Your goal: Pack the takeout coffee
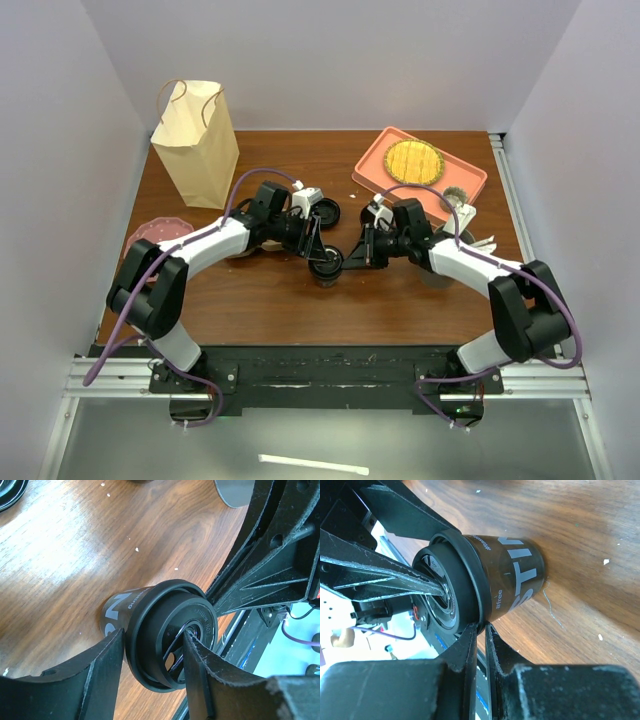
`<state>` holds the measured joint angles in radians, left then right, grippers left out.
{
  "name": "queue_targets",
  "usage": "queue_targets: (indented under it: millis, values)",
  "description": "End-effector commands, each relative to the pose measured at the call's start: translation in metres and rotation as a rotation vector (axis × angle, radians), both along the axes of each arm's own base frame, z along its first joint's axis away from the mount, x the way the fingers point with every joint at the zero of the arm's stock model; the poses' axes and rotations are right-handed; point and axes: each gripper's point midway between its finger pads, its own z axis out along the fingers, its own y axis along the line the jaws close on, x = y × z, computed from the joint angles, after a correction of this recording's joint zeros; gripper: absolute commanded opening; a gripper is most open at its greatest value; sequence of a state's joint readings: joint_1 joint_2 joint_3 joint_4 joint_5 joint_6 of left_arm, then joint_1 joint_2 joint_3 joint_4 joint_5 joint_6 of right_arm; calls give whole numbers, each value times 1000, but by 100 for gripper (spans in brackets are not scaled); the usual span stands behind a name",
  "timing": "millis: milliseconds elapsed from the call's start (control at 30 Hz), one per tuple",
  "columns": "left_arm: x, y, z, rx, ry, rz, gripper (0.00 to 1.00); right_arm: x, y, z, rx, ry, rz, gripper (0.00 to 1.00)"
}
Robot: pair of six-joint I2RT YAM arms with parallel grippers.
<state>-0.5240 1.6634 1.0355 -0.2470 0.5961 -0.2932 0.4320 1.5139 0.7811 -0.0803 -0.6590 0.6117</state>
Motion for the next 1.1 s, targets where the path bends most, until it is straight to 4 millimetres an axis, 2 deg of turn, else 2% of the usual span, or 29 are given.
queue_targets:
  millis: [0,133,200,267,333,367,400,467,500,533,567,667,833,867,1067]
  values:
    - [-45,68,-98,395,191,52,52,-30,-64,-98,-416,135,-104,4]
    - [-44,68,-99,397,192,56,52,-35,-67,-105,-422,157,-122,3]
    - [-43,66,-97,389,187,55,52,-33,-58,-95,-374,147,-106,4]
    - [-43,65,-97,387,185,50,52,-20,-46,-69,-313,106,-99,6]
    - [-41,64,-95,383,178,46,52,-15,-30,-30,-209,72,-84,13]
    - [-40,63,-95,381,178,40,52,-1,-21,-4,-167,23,-86,16]
    - [-40,63,-95,381,178,32,52,4,-18,11,-143,-3,-89,21]
    - [-37,60,-94,374,170,24,52,15,-11,43,-104,-53,-90,26]
    - [-36,60,-94,375,166,18,52,19,-11,49,-103,-64,-96,31]
    - [-34,59,-93,373,162,16,52,19,-12,48,-114,-61,-82,32]
    - [-34,59,-94,378,162,11,52,25,-11,56,-112,-80,-78,32]
    - [-31,58,-95,381,156,-5,52,31,-14,55,-132,-88,-61,32]
    - [-33,51,-95,337,162,-37,52,41,-21,49,-165,-96,-46,27]
    - [-33,48,-93,327,157,-44,52,44,-25,43,-173,-81,-49,27]
    - [-39,43,-97,301,188,-79,52,39,-19,36,-126,-56,72,29]
